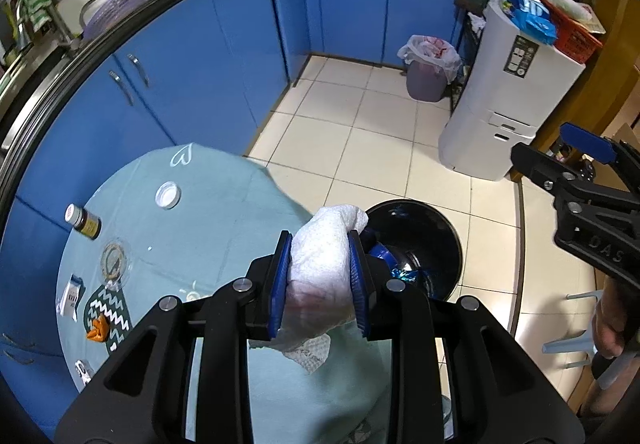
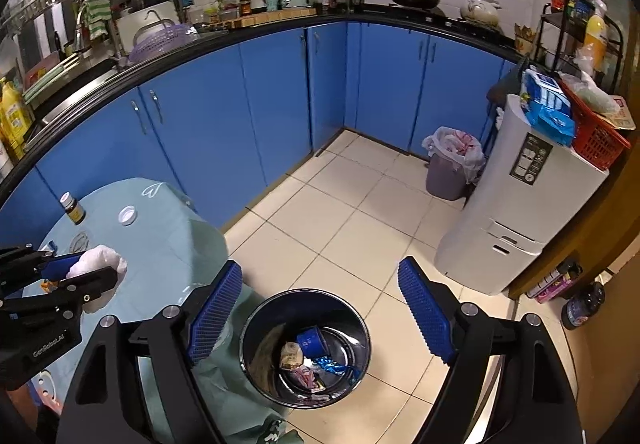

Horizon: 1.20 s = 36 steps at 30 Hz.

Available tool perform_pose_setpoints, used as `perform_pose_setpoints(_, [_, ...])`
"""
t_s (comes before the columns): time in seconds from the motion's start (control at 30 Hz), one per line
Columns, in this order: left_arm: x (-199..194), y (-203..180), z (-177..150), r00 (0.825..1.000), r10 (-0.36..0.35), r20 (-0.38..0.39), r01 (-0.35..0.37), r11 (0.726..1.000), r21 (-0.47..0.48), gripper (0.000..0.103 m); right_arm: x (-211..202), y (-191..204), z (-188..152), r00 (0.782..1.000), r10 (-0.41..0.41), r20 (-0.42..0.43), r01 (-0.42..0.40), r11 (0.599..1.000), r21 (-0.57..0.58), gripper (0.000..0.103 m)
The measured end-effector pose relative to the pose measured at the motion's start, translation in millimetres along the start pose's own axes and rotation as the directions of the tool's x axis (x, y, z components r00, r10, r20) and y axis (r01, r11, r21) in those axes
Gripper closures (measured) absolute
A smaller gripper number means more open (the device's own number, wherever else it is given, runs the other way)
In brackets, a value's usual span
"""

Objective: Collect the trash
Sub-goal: 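Open the left gripper over the black bin to drop the white tissue, then move both open grippers back over the table toward the remaining trash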

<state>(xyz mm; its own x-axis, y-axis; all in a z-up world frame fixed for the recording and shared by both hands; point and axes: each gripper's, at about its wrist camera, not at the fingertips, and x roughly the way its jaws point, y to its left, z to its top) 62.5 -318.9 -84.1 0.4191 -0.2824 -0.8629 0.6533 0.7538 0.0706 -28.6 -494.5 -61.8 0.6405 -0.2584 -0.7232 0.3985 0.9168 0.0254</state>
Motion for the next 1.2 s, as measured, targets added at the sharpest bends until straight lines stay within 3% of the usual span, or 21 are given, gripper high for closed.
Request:
perform_pose_setpoints(0.23, [-3,-35,20,0.998,-0.048,0.034,0.045,0.997,0.067,0.075,-4,-22,2,0.994,-0.109,0.017,0.109,0.994,0.031,0.025])
perform_pose_setpoints(0.47, [-4,-61,42,0.995,-0.081,0.061,0.074,0.992,0.105,0.072,-6,-49,3,0.988,-0.152,0.007,0.151,0.986,0.066,0.025])
perform_pose_setpoints(0.53, [-2,-65,46,0.996,-0.075,0.052,0.069,0.992,0.11,0.057,-5,-53,4,0.987,-0.158,0.005,0.157,0.985,0.074,0.025])
perform_pose_setpoints(0.57, [-2,-67,47,0.996,-0.075,0.052,0.069,0.992,0.108,0.026,-4,-55,4,0.987,-0.159,0.004,0.158,0.984,0.078,0.025])
perform_pose_setpoints(0.6, [-3,-66,48,0.995,-0.075,0.071,0.068,0.993,0.096,0.004,-3,-57,4,0.988,-0.158,0.002,0.157,0.984,0.079,0.025])
perform_pose_setpoints(0.77, [-14,-63,48,0.989,-0.033,0.147,0.018,0.995,0.101,0.004,2,-55,4,0.988,-0.155,-0.007,0.155,0.985,0.078,0.025])
perform_pose_setpoints(1.2, [-12,-28,46,0.99,-0.002,0.141,0.001,1.0,0.006,0.004,5,-31,9,0.991,-0.134,-0.002,0.134,0.99,0.041,0.025])
